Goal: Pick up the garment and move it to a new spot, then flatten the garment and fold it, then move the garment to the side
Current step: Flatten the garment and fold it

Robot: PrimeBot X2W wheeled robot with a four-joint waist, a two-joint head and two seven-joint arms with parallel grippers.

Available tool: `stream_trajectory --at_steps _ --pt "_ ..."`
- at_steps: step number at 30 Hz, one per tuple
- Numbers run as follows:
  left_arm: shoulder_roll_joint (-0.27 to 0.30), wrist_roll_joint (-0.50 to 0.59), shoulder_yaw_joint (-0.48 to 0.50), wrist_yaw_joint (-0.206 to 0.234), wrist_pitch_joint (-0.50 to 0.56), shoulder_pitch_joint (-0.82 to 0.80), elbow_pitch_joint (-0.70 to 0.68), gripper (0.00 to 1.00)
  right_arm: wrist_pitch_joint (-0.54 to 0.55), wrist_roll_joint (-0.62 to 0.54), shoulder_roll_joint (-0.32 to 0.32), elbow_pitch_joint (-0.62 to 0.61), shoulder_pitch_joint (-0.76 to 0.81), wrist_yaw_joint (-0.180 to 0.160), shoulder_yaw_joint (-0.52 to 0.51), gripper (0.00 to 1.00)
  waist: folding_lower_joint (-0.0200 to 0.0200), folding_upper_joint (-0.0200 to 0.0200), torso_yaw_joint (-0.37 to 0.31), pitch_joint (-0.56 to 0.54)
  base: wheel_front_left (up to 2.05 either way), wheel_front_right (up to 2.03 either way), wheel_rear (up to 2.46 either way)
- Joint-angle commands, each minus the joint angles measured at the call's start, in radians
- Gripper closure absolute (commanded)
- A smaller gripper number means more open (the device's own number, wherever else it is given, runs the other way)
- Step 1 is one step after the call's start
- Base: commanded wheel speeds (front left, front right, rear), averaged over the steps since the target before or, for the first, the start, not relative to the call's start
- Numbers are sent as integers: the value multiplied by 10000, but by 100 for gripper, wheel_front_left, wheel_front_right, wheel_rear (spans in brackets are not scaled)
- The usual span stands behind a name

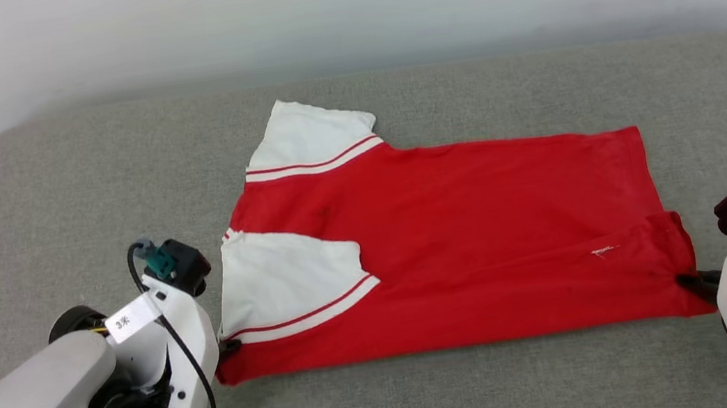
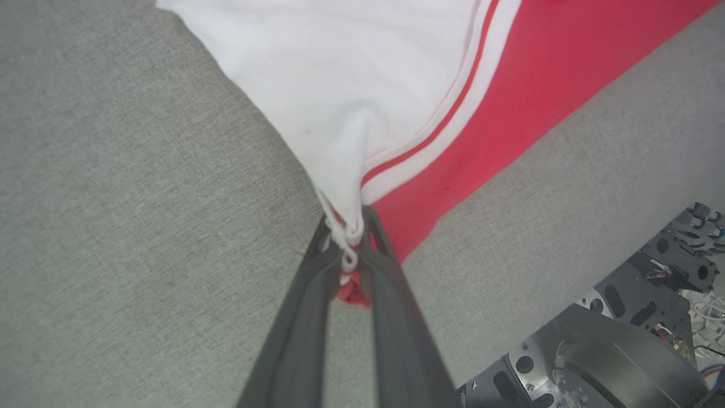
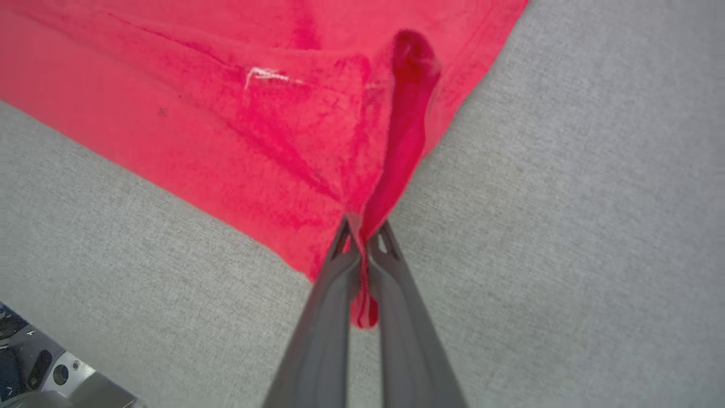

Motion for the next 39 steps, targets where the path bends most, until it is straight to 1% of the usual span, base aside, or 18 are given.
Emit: stream_trajectory --at_steps 1,9,12,14,16,18,20,23,26,27,28,30,34,36,37,39 --pt "57 -8 -22 -5 16 147 -33 100 30 34 -65 -65 149 -16 -49 100 0 -1 -34 -86 0 0 0" --pt "553 -45 -33 33 6 795 -835 100 464 75 -393 -1151 1448 -16 -780 100 0 -1 -42 -280 0 0 0" --pt "645 -53 -42 120 17 1096 -1006 100 630 30 -343 -1383 1954 -16 -1141 100 0 -1 -64 -260 0 0 0" --pt "681 18 -45 176 55 1239 -1020 100 751 -7 -187 -1439 2179 -16 -1318 100 0 -1 -88 -188 0 0 0" --pt "637 172 -45 234 73 1375 -944 100 867 84 46 -1394 2313 -16 -1476 100 0 -1 -108 -87 0 0 0" --pt "506 135 -52 258 67 1541 -805 100 954 -91 157 -1276 2361 -16 -1534 100 0 -1 -112 20 0 0 0" --pt "398 114 -51 292 5 1625 -584 100 976 -149 412 -1048 2373 -16 -1573 100 0 -1 -112 112 0 0 0" --pt "196 190 -56 249 -84 1752 -209 100 1067 -247 640 -584 2389 -16 -1590 100 0 -1 -105 188 0 0 0" --pt "1 139 -7 207 -258 1789 110 100 854 -382 806 -209 2395 -16 -1551 100 0 -1 -51 166 0 0 0" --pt "-23 119 22 216 -324 1811 212 71 689 -407 869 -130 2401 -16 -1604 75 0 -1 -35 109 0 0 0" --pt "-14 104 35 207 -390 1831 298 0 555 -395 954 -71 2414 -16 -1649 0 0 -1 -28 41 0 0 0" --pt "86 145 85 168 -588 1808 295 0 247 -358 1088 -126 2407 -16 -1731 0 0 -1 -27 -117 0 0 0" --pt "313 168 306 139 -1088 1669 49 0 -688 -650 1174 -438 2500 -14 -2067 0 0 -1 23 -468 0 0 0" --pt "497 211 551 172 -1449 1466 -126 0 -1379 -893 1350 -702 2497 -14 -2452 0 0 -1 26 -588 0 0 0" --pt "561 258 685 263 -1643 1370 -179 0 -1770 -1023 1495 -810 2477 -14 -2724 0 0 -1 18 -614 0 0 0" --pt "617 475 835 382 -2026 1224 -324 0 -2512 -1394 1914 -1020 2453 -13 -3224 0 0 -1 -21 -621 0 0 0"
